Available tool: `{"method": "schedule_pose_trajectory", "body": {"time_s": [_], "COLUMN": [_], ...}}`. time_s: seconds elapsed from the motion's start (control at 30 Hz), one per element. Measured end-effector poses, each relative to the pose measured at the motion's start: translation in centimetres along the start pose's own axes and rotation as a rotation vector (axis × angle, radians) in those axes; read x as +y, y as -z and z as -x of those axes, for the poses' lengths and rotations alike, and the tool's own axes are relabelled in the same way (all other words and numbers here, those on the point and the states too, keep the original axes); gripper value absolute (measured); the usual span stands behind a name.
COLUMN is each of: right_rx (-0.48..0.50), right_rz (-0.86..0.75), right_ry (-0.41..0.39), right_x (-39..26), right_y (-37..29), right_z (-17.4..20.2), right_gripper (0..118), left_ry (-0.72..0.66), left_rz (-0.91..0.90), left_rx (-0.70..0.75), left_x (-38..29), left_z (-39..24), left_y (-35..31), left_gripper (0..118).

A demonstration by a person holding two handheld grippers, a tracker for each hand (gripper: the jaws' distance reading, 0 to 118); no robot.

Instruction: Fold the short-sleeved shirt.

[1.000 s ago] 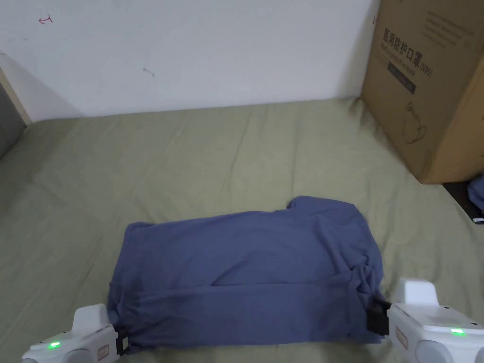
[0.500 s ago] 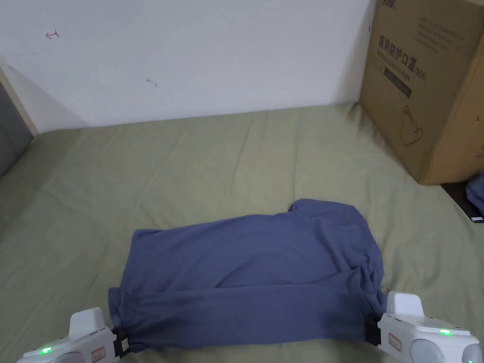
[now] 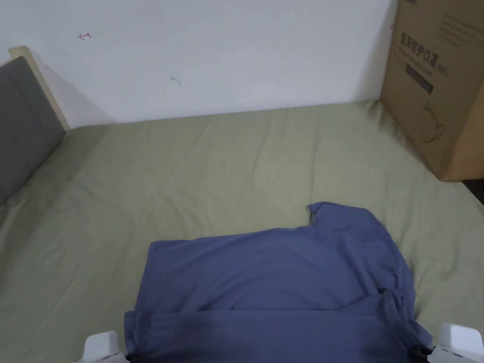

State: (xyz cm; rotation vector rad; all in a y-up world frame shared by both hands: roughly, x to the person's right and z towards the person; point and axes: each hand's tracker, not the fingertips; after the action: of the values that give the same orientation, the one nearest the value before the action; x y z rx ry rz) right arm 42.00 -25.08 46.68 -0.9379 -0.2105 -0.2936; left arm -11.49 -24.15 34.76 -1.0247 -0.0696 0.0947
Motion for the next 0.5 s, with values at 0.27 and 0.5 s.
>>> {"method": "schedule_pose_trajectory", "body": {"time_s": [0.27, 0.5], "right_rx": [-0.025, -0.055], "right_rz": [0.044, -0.104], "right_ry": [0.014, -0.045], "right_x": [-1.1, 1.5], "right_y": [2.3, -2.7], "right_z": [-0.7, 1.5], "right_gripper": [8, 81], "left_ry": [0.028, -0.085], "left_rz": [0.037, -0.029], "left_rx": [0.052, 0.002], "left_x": [-0.4, 1.5], "left_z": [-1.1, -1.1], "left_y": [1.3, -2.4], "left_gripper": [8, 95]}}
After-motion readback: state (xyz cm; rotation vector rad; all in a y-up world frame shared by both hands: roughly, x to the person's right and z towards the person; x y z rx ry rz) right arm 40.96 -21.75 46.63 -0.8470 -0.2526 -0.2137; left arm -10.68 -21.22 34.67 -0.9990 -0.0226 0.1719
